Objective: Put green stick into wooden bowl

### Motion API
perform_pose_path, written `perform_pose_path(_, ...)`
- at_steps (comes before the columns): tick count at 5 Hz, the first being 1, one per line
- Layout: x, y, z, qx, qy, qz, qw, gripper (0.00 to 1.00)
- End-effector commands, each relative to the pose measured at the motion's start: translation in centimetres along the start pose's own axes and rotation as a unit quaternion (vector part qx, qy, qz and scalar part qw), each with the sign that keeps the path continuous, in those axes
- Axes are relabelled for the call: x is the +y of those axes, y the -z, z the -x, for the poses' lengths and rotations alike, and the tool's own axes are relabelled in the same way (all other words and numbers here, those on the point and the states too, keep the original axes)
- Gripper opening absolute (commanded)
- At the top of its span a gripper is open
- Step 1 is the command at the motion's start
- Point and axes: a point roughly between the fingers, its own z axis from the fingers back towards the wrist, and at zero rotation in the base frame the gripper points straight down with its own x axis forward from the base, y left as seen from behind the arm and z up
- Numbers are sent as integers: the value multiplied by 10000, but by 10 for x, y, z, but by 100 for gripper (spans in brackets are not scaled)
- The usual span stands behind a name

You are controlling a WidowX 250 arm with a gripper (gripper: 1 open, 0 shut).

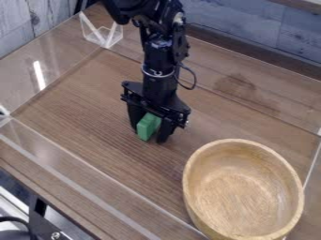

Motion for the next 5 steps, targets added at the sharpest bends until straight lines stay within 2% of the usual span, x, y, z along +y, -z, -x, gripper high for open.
perform_pose_path(1,3,-9,-4,-147,-65,53,9999,0)
perform_pose_path(2,4,-22,-2,-179,-195,169,9995,0)
perform_pose_path(4,1,-46,-1,-388,-326,360,9981,0)
perform_pose_path(5,-3,-38,-1,-417,-379,337,9978,0)
